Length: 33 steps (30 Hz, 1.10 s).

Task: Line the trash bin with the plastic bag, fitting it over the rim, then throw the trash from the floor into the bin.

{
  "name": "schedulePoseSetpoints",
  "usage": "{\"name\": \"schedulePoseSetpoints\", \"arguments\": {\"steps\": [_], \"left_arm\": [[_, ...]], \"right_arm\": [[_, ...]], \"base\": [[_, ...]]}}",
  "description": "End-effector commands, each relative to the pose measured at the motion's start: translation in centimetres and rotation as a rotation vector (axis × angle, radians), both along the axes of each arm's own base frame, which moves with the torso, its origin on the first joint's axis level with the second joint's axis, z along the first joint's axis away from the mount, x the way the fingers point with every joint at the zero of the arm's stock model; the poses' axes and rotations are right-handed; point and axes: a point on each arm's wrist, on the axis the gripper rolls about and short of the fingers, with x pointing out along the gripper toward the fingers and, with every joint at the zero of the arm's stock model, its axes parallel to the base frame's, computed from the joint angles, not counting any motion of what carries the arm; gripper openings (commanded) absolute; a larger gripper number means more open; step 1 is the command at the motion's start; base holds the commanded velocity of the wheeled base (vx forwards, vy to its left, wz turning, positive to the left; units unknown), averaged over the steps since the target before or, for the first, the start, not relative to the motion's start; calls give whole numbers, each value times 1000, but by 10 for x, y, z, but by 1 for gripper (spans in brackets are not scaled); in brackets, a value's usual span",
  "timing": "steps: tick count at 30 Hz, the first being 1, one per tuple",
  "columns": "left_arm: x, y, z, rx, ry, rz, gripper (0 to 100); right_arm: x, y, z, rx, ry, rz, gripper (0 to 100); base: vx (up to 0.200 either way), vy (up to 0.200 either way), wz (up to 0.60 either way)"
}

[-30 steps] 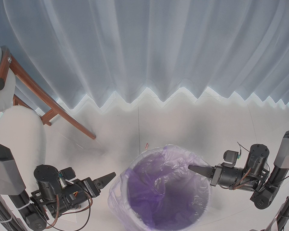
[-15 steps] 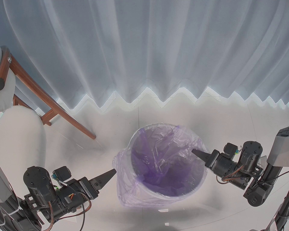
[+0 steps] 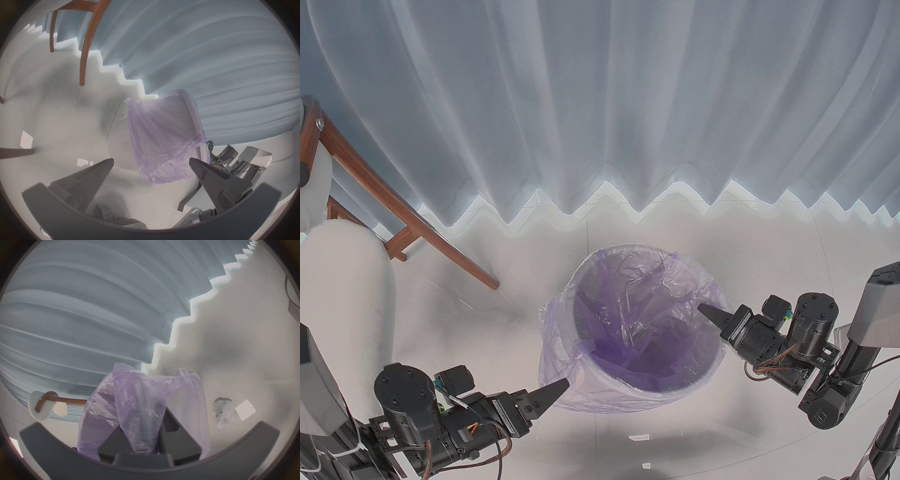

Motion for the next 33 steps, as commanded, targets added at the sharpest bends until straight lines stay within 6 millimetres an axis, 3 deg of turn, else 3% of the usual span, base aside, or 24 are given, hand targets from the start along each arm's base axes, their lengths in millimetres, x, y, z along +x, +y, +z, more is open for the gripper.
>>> {"name": "schedulePoseSetpoints", "arguments": {"steps": [1,19,20,33], "left_arm": [[2,-5,-10,33,34,-9,100],[12,-10,-11,26,4,32,100],[12,-10,-11,26,1,37,0],[7,-9,-23,74,51,27,0]], "right_arm": [[2,2,2,8,-21,5,0],[-5,12,9,22,-36,44,0],[-5,12,9,22,-36,44,0],[-3,11,11,47,-38,33,0]], "base": [[0,0,0],[0,0,0],[0,0,0],[0,0,0]]}}
